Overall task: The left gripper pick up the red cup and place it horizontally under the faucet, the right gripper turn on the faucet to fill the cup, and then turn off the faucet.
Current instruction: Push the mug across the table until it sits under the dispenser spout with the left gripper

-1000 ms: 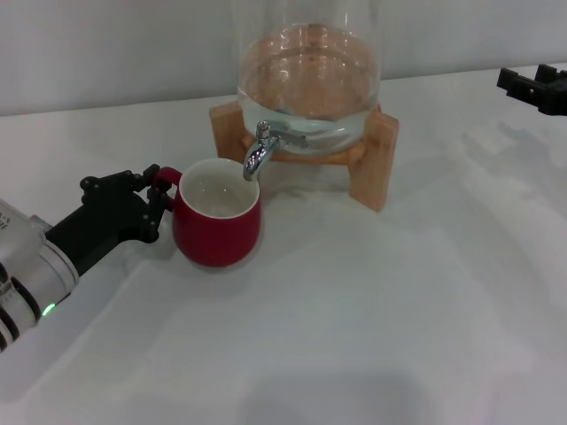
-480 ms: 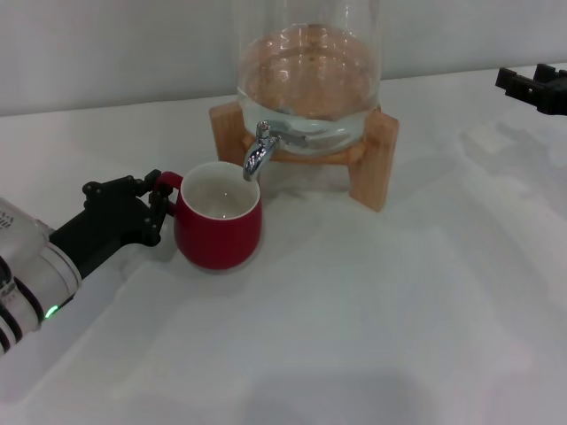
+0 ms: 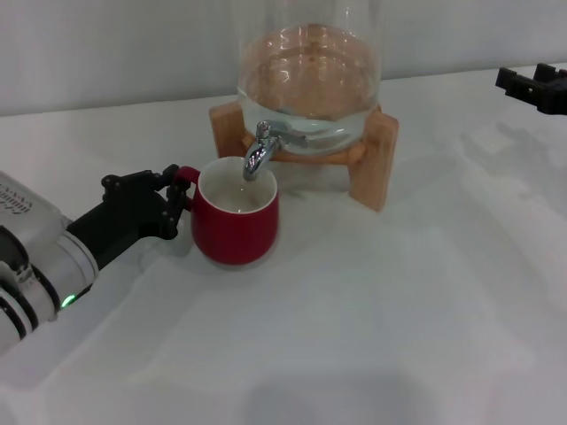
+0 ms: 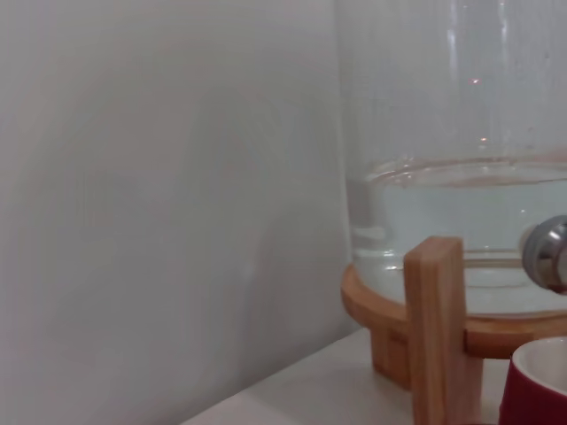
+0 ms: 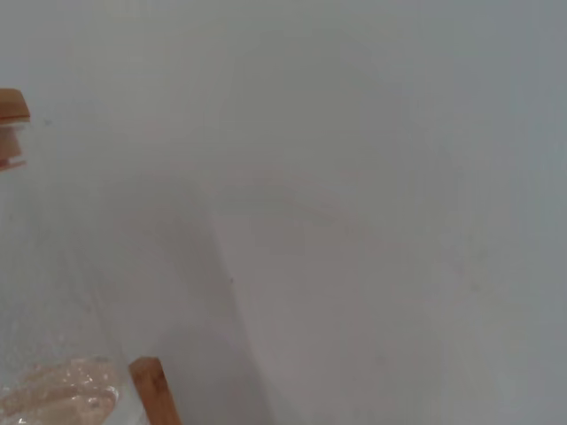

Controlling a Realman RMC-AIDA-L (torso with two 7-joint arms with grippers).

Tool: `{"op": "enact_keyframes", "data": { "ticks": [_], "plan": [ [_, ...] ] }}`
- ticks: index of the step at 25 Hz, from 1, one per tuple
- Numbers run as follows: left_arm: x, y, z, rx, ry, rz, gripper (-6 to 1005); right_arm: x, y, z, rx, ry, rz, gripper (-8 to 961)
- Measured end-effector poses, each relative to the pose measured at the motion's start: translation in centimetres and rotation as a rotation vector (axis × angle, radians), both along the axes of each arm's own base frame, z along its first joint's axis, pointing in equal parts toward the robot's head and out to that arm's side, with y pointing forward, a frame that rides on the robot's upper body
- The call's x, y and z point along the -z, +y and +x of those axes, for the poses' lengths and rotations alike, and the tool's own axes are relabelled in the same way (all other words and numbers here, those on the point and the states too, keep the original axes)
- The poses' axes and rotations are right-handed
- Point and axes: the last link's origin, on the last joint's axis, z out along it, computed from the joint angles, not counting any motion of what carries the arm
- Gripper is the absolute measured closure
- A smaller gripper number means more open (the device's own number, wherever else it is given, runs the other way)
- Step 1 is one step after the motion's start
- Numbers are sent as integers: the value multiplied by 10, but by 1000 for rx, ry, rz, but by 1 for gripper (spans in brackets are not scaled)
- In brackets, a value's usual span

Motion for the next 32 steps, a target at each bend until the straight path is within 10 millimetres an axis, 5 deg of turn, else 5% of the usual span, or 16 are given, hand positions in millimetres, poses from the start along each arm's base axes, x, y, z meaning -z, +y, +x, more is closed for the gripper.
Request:
{"op": "enact_keyframes", "data": {
  "ticks": [32],
  "plan": [
    [5,16,6,-81,29,-143,873,-4,1,1,3,4,19,218]
  ]
}}
